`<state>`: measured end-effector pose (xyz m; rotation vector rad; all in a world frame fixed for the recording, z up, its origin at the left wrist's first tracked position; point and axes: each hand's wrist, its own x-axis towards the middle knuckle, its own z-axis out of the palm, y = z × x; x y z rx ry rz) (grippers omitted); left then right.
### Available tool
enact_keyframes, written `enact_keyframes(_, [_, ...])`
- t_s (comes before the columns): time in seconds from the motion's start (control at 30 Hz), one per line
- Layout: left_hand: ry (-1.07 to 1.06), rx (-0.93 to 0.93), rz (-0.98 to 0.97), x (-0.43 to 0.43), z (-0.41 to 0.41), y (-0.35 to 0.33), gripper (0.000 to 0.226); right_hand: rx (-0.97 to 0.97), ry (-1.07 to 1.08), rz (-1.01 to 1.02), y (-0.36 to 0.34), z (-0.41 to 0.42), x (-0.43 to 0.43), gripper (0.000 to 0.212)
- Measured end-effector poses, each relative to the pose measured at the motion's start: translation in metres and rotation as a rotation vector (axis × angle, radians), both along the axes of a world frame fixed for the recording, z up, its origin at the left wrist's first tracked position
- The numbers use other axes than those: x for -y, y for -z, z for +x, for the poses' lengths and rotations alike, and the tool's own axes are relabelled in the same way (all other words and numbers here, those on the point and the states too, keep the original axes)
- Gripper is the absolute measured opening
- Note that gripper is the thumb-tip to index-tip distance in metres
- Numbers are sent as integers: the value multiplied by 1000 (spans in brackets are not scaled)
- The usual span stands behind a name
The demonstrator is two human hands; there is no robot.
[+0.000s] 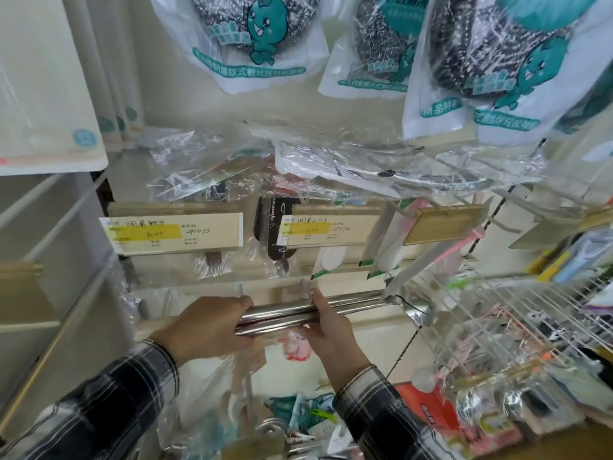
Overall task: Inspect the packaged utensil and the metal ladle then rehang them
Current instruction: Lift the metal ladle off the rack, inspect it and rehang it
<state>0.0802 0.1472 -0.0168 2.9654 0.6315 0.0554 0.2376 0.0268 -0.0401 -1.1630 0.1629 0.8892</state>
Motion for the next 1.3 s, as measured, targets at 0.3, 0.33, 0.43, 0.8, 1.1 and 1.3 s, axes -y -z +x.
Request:
enact_keyframes(0.3, [32, -29, -91, 19, 0, 10, 37, 63, 47, -2, 8, -9, 26, 26])
enact_keyframes(0.33, [37, -24, -93, 20, 0, 10, 35, 65, 50, 14, 10, -9, 28, 28])
enact_keyframes(0.43, [44, -21, -134, 23, -2, 14, 32, 33, 55, 61, 12, -10, 31, 24])
enact_keyframes(0.8, [76, -25, -147, 40, 14, 4, 41, -14, 115, 87, 20, 12, 46, 26])
enact_keyframes(1.1, [149, -66, -212, 46, 19, 11, 42, -14, 125, 47, 23, 7, 74, 21])
enact_keyframes(1.3, [171, -54, -211, 43, 8, 12, 31, -34, 120, 19, 19, 0, 71, 19])
